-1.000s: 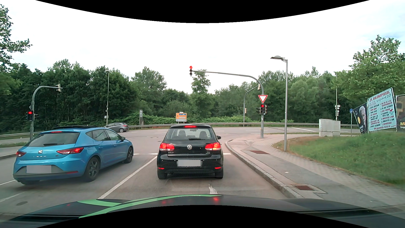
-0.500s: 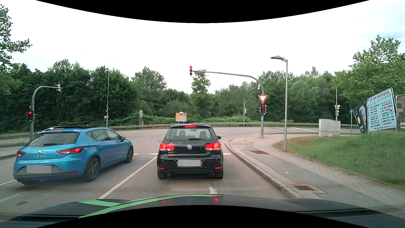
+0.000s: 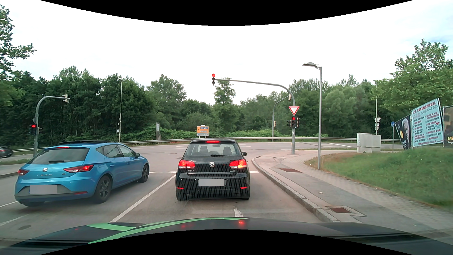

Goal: Follow the waypoints while adhering to traffic rules and regulations

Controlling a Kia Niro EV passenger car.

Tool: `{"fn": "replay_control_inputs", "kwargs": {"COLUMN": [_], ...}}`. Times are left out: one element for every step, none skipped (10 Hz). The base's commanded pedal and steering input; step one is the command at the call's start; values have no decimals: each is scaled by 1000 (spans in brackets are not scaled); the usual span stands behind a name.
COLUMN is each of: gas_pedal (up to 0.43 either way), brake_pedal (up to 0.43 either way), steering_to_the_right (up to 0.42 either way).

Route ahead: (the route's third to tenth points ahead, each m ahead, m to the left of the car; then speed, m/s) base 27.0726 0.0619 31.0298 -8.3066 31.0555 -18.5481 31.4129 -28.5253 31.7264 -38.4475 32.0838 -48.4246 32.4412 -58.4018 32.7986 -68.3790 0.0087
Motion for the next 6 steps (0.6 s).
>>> {"fn": "replay_control_inputs", "kwargs": {"gas_pedal": [0, 0, 0, 0, 0, 0], "brake_pedal": [415, 415, 415, 415, 415, 415], "steering_to_the_right": [-17, -17, -17, -16, -17, -16]}}
